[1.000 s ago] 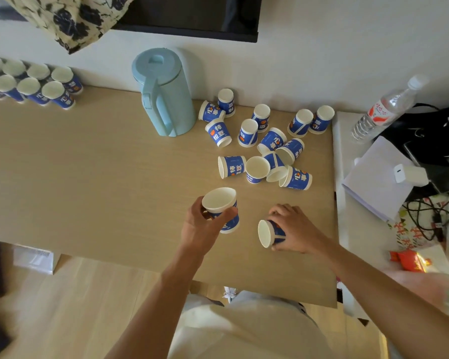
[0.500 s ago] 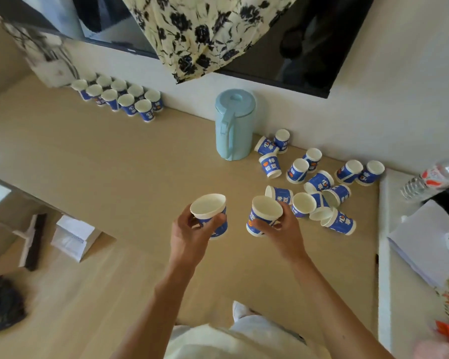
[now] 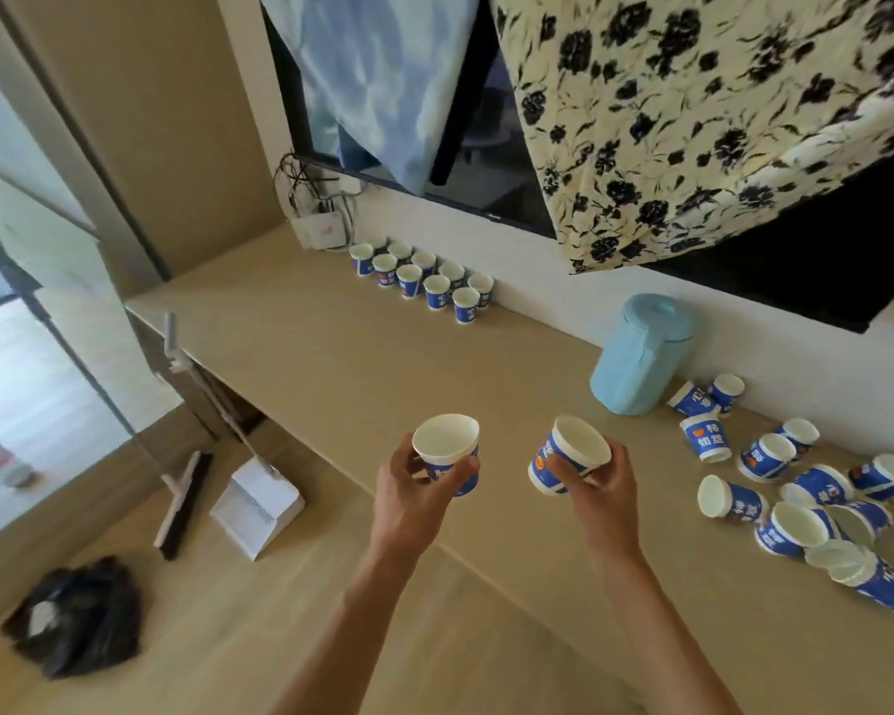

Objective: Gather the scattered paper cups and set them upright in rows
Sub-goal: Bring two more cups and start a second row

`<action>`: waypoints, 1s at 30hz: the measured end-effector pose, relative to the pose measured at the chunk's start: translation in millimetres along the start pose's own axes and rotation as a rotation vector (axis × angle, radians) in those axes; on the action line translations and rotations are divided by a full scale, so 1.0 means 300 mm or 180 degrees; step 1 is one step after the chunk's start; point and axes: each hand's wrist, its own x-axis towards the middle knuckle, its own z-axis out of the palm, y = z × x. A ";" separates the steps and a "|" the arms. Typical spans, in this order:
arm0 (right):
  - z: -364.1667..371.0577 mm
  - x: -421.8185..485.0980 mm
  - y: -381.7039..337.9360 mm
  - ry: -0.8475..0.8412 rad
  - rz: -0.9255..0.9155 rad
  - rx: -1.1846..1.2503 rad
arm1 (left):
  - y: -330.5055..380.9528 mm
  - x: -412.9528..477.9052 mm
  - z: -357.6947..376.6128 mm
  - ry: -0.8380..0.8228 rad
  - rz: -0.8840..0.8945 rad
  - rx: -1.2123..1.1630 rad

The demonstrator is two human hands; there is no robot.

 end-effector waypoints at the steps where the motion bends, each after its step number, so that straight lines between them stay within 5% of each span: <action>1: 0.042 -0.018 -0.004 -0.0005 0.0017 0.0023 | 0.001 0.005 -0.041 0.0021 0.0005 -0.0011; 14: 0.533 0.014 -0.010 -0.0188 0.0302 0.0126 | -0.026 0.240 -0.438 0.0323 -0.0051 -0.0055; 30: 1.267 0.450 0.060 -0.0086 0.0539 0.0241 | -0.010 1.049 -0.868 0.0359 -0.0212 0.0328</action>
